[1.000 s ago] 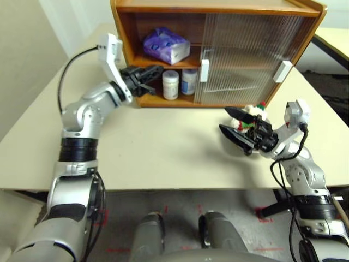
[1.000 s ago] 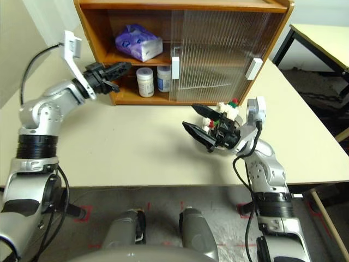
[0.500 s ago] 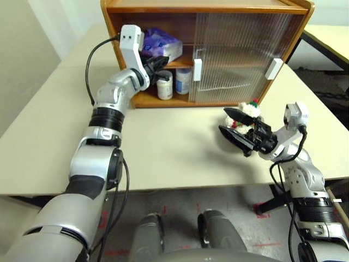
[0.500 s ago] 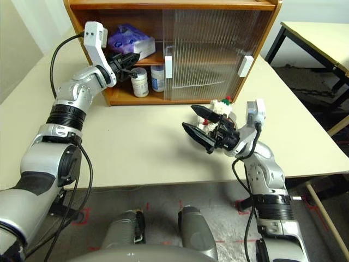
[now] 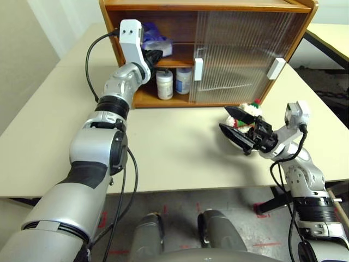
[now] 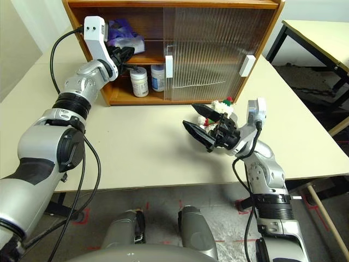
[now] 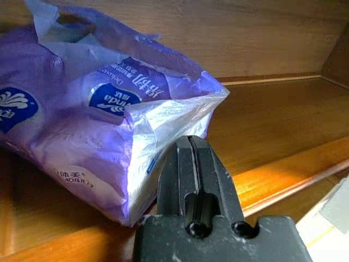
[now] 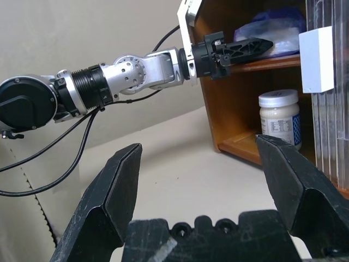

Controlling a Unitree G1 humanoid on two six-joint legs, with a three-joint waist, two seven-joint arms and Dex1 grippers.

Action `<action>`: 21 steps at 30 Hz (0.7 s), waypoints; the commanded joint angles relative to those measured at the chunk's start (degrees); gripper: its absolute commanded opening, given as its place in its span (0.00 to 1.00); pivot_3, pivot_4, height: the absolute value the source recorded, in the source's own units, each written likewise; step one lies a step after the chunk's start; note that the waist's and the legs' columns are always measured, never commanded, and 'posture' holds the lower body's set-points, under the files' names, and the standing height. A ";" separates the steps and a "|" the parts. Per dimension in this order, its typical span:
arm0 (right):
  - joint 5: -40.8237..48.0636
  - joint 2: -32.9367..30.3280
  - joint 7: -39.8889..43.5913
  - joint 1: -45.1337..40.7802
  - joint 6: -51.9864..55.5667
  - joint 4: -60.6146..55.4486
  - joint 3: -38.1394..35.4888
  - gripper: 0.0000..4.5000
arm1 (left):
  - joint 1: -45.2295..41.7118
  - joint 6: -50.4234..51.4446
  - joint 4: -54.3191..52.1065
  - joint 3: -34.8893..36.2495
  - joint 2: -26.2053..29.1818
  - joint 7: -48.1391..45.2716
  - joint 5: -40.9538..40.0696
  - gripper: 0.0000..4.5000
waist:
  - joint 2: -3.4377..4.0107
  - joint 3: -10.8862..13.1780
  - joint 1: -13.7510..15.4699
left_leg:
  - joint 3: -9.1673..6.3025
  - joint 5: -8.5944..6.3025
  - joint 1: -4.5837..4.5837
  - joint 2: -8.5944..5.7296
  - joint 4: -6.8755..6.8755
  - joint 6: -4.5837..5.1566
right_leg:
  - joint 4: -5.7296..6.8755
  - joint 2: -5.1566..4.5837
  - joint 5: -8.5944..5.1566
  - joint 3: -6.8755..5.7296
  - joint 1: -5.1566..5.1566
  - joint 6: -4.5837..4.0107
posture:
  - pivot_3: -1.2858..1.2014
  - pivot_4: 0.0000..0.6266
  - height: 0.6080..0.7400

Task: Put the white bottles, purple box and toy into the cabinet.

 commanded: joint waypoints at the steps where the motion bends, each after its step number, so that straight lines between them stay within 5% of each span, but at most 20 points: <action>1: 0.68 -0.89 0.29 0.13 -0.50 -0.53 -1.09 1.00 | -2.36 -0.26 0.20 0.83 1.17 -2.23 0.86 0.01 | 0.00 0.00 0.00 | 0.00 0.00 0.00 0.00 0.00 0.00 | 0.02 0.00 0.00 0.00 0.00 0.00 | 0.48 0.03 1.00; 5: 0.93 -1.58 0.41 -0.11 -0.44 -0.17 -1.41 1.00 | 1.18 3.98 -6.75 0.57 1.27 -8.60 -0.78 0.22 | 0.00 0.00 0.02 | 0.00 0.00 0.01 0.00 -0.01 0.00 | 0.03 -0.01 -0.04 -0.02 0.01 -0.08 | 0.48 0.03 1.00; 9: 1.00 -2.35 0.63 -0.19 -0.49 0.44 -2.05 1.00 | 11.13 14.65 -26.44 -0.53 2.07 -14.07 -4.19 0.57 | 0.06 -0.03 -0.31 | 0.03 0.00 0.06 0.01 -0.03 0.00 | 0.05 -0.05 -0.12 0.01 0.05 -0.25 | 0.49 0.04 1.00; 10: 1.11 -2.73 0.85 -0.19 -0.44 0.74 -2.44 1.00 | 15.20 17.57 -33.70 -1.65 2.78 -15.31 -4.89 0.57 | 0.08 -0.04 -0.45 | 0.03 0.00 0.07 0.01 -0.02 0.00 | 0.12 -0.05 -0.12 0.01 0.04 -0.24 | 0.49 0.05 1.00; 12: 1.20 -3.34 1.21 -0.25 -0.39 1.28 -2.99 1.00 | 21.26 21.85 -44.32 -3.20 3.73 -16.50 -5.84 0.54 | 0.16 -0.03 -0.77 | 0.00 0.00 0.13 0.03 -0.04 0.00 | 0.22 -0.05 -0.08 0.09 0.04 -0.13 | 0.49 0.05 1.00; 18: 0.88 -4.03 1.59 -0.56 -0.48 1.99 -3.25 1.00 | 27.82 28.82 -57.38 -6.98 3.36 -16.74 -6.64 0.03 | 0.18 -0.03 0.25 | -0.07 0.01 0.11 0.01 0.01 0.02 | 0.35 -0.02 -0.28 0.10 0.02 -0.06 | 0.49 0.05 1.00; 21: 0.77 -4.45 1.30 -0.89 -0.44 1.75 -3.62 1.00 | 27.04 29.56 -58.14 -9.47 0.79 -15.59 -6.19 0.00 | 0.25 -0.07 0.61 | -0.03 0.01 0.14 -0.01 0.06 0.02 | 0.32 -0.05 -0.31 0.11 0.08 -0.05 | 0.48 0.05 1.00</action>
